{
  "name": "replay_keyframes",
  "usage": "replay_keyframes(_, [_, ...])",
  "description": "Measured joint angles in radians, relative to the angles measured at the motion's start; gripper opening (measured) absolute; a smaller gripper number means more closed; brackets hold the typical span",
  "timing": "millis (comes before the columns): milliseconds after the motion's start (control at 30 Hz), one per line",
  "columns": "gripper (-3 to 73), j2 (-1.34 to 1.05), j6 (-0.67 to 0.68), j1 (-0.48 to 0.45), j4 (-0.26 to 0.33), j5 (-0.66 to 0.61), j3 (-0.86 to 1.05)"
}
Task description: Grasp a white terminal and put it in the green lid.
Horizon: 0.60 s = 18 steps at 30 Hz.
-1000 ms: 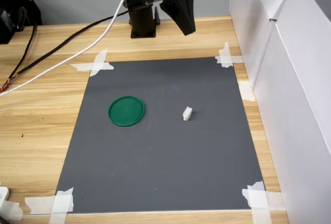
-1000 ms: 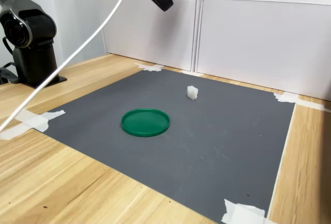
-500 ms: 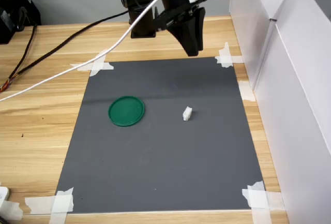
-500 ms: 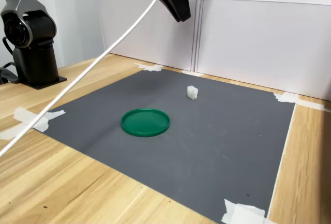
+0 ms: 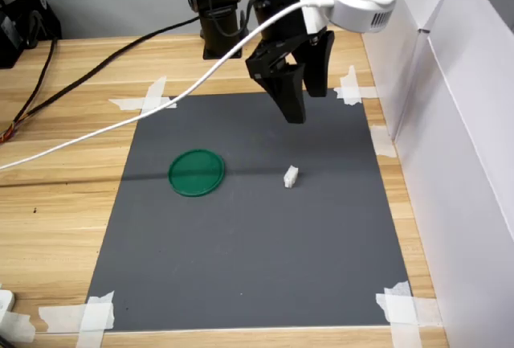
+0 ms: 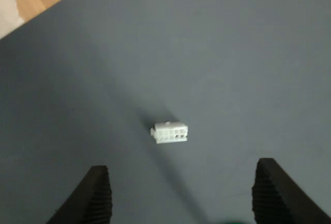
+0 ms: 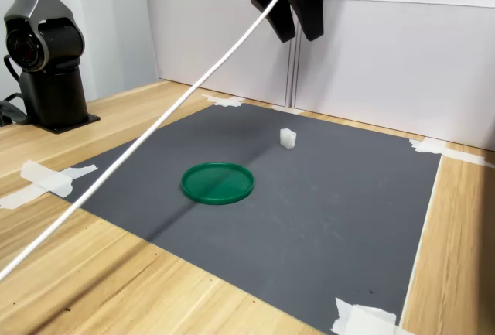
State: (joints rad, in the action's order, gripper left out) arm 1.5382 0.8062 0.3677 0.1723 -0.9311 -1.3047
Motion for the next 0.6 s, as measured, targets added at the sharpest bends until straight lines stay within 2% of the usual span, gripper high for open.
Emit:
replay_keyframes(300, [67.4,0.09,0.031,0.0,-0.045,-0.021,-0.028])
replay_keyframes(600, [67.4,0.139,0.051,0.0,-0.046,0.0,-0.008])
